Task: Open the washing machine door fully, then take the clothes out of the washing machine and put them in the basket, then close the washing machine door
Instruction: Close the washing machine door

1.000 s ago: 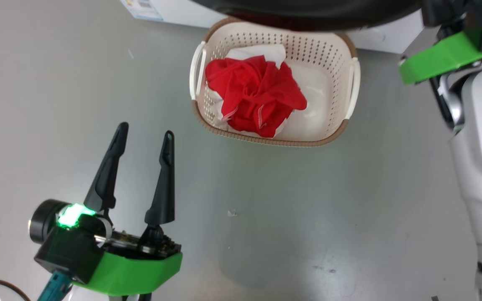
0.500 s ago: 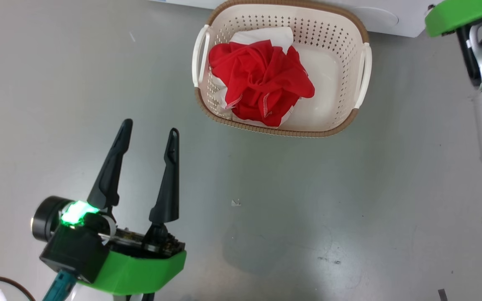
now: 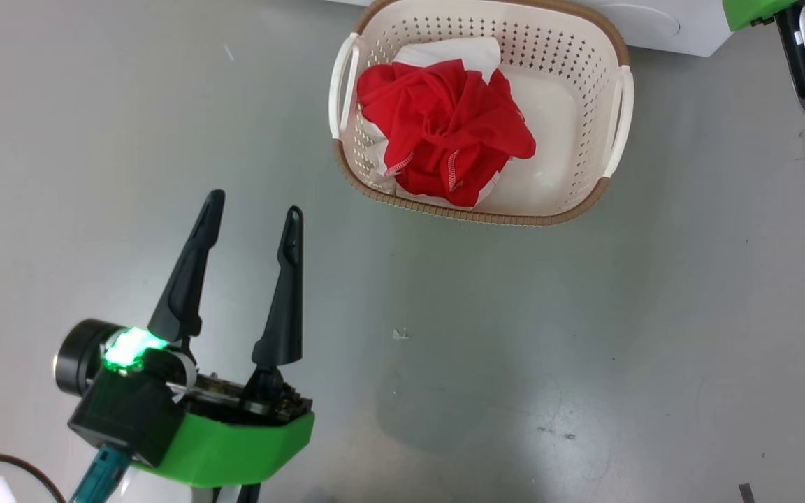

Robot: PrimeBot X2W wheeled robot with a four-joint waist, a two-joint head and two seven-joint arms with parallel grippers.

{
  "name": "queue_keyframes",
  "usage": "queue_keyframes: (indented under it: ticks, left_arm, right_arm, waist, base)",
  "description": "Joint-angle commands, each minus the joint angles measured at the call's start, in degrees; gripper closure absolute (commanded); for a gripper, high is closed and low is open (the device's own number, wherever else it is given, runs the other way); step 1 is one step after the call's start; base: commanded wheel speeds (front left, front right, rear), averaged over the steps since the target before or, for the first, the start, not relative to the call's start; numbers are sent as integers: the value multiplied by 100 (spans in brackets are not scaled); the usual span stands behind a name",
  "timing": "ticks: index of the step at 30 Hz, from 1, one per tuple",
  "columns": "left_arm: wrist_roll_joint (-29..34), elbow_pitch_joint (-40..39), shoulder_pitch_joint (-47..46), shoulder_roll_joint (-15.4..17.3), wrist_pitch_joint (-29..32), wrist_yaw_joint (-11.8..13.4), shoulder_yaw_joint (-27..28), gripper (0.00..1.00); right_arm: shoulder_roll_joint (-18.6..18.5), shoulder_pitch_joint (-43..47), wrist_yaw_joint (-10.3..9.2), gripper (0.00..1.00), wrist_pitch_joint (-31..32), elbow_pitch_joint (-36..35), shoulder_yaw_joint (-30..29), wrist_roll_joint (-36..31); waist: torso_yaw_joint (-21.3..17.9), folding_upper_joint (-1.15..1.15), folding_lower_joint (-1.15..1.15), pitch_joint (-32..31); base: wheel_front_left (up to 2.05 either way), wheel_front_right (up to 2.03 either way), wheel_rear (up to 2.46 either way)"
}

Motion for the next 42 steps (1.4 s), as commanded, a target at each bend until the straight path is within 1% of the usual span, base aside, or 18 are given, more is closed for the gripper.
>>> queue_keyframes:
  ticks: [1, 12, 14, 17, 18, 20, 21, 27, 35, 38, 42]
  left_arm:
    - [0, -111, -48, 70, -43, 62, 157, 0]
    - [48, -60, -6, 70, -43, 27, 227, 0]
    - [34, -42, 11, 70, -43, 14, 250, 0]
    - [-148, -8, 34, 70, -43, 27, 301, 0]
    - [-217, 10, 45, 70, -43, 24, 317, 0]
    - [-288, 69, 61, 70, -43, 10, 340, 0]
    - [-330, 114, 72, 70, -43, 16, 352, 0]
    - [-390, 382, 116, 70, -43, 65, 428, 0]
    - [-424, 639, 239, 70, -43, 38, 465, 0]
    - [-507, 672, 301, 70, -43, 16, 486, 0]
    - [-530, 754, 399, 70, -43, 21, 496, 0]
  right_arm:
    - [-27, -256, -114, 100, 21, -138, -166, -48]
    - [172, 56, -114, 100, 21, -168, -129, 219]
    - [217, 168, -114, 100, 21, -206, -80, 281]
    - [282, 369, -114, 100, 21, -184, 113, 448]
    - [298, 439, -114, 96, 21, -174, 185, 516]
    - [314, 558, -114, 45, 21, -191, 318, 626]
    - [318, 622, -114, 0, 21, -220, 375, 672]
    - [349, 1195, -114, 0, 21, -587, 659, 850]
    - [446, 2416, -114, 0, 21, -1515, 825, 1003]
    - [466, 2900, -114, 0, 21, -1913, 840, 966]
    - [488, 3466, -114, 0, 21, -2363, 719, 935]
  waist:
    - [-2, 0, 0, -20]
    - [-165, 0, 0, -235]
    - [-227, 0, 0, -293]
    - [-335, 0, 0, -398]
    - [-375, 0, 0, -435]
    - [-451, 0, 0, -507]
    - [-488, 0, 0, -544]
    - [-718, 0, 0, -829]
    - [-1028, 0, 0, -1341]
    - [-1133, 0, 0, -1521]
    - [-1243, 0, 0, -1737]
  base:
    - [0, 0, 0]
    - [0, 0, 0]
    - [0, 0, 0]
    - [0, 0, 0]
    - [0, 0, 0]
    - [0, 0, 0]
    - [0, 0, 0]
    - [0, 0, 0]
    - [0, 0, 0]
    - [0, 0, 0]
    - [0, 0, 0]
